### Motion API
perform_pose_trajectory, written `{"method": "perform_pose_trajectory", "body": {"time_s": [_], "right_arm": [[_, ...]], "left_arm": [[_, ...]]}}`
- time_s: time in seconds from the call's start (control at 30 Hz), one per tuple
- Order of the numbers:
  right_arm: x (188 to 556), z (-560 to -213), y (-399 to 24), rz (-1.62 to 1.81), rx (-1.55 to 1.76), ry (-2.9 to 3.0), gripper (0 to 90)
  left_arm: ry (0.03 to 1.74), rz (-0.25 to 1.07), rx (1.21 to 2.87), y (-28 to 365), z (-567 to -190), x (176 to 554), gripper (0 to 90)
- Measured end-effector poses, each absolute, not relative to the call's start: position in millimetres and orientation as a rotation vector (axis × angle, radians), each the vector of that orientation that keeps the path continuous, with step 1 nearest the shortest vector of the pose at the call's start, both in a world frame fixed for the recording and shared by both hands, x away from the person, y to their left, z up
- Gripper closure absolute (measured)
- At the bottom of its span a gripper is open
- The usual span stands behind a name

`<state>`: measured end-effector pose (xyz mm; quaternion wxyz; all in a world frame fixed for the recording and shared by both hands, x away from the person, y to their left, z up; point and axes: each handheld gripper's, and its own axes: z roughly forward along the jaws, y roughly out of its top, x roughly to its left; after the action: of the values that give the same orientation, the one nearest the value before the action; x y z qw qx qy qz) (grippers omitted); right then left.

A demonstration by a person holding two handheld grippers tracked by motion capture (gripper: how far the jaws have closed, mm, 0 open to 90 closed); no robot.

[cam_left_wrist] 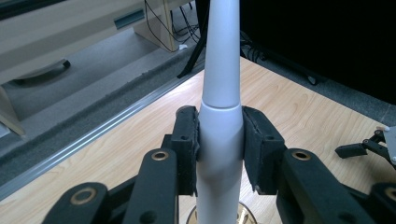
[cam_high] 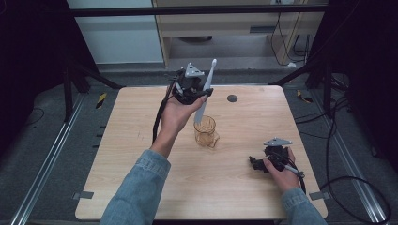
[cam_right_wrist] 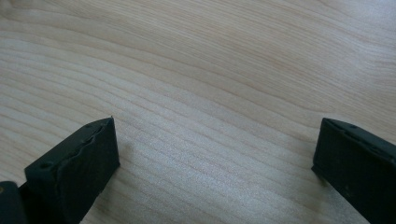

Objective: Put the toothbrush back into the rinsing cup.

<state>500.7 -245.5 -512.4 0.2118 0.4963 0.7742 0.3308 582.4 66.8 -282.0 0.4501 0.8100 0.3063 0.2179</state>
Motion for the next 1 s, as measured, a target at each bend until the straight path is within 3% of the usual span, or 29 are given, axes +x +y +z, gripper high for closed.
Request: {"method": "perform_pose_trajectory", "body": {"time_s": [1.0], "right_arm": [[500.3, -511.8, -245.3, 0.921, 1.388, 2.153, 0.4]], "left_arm": [[0.761, 0.497, 1.997, 55.0, -310.8, 592.8, 67.5]]}}
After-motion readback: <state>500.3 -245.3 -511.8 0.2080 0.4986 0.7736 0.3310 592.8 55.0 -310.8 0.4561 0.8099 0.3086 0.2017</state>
